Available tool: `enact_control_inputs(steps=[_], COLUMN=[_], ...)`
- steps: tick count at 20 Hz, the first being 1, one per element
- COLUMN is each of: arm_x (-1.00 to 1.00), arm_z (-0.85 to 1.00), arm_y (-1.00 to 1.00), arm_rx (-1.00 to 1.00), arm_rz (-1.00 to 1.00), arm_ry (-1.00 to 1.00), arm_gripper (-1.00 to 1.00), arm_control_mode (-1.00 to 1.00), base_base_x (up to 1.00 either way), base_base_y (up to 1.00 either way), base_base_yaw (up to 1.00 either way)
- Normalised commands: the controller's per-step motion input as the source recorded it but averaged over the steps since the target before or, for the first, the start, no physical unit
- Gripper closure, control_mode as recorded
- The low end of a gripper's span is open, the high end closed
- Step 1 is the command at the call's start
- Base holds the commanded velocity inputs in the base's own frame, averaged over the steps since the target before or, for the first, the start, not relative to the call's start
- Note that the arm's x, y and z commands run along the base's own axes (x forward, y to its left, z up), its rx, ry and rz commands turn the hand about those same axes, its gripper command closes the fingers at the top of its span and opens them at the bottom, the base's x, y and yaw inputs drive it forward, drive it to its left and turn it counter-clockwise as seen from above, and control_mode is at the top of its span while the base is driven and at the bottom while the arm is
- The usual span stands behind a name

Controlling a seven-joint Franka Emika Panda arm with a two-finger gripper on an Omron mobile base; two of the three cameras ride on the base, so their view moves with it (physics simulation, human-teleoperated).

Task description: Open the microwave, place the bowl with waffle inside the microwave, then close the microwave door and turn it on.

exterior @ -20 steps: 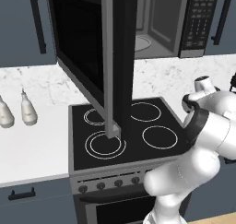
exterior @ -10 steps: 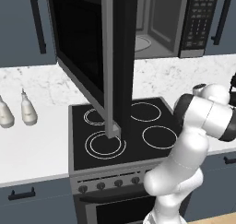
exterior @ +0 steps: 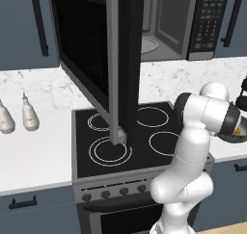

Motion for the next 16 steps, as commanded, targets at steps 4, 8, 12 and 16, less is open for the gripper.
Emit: enact_control_inputs(steps=[4,8,12,16], arm_x=[-0.04,-0.78,-1.0,-1.0], arm_z=[-0.12,0.1,0.74,1.0], arm_y=[-0.11,-0.02,0.14,0.71], arm_rx=[0.04,0.01,-0.02,-0.17], arm_rz=[-0.04,0.0,0.04,0.19], arm_ry=[0.04,-0.08,-0.22,-0.22], arm_gripper=[1.0,1.0,1.0,1.0], arm_control_mode=[-1.0,-1.0,-1.0,-1.0], base_base_x=[0.0,0.0,0.0,0.0], base_base_y=[0.0,0.0,0.0,0.0], base_base_yaw=[0.0,0.0,0.0,0.0])
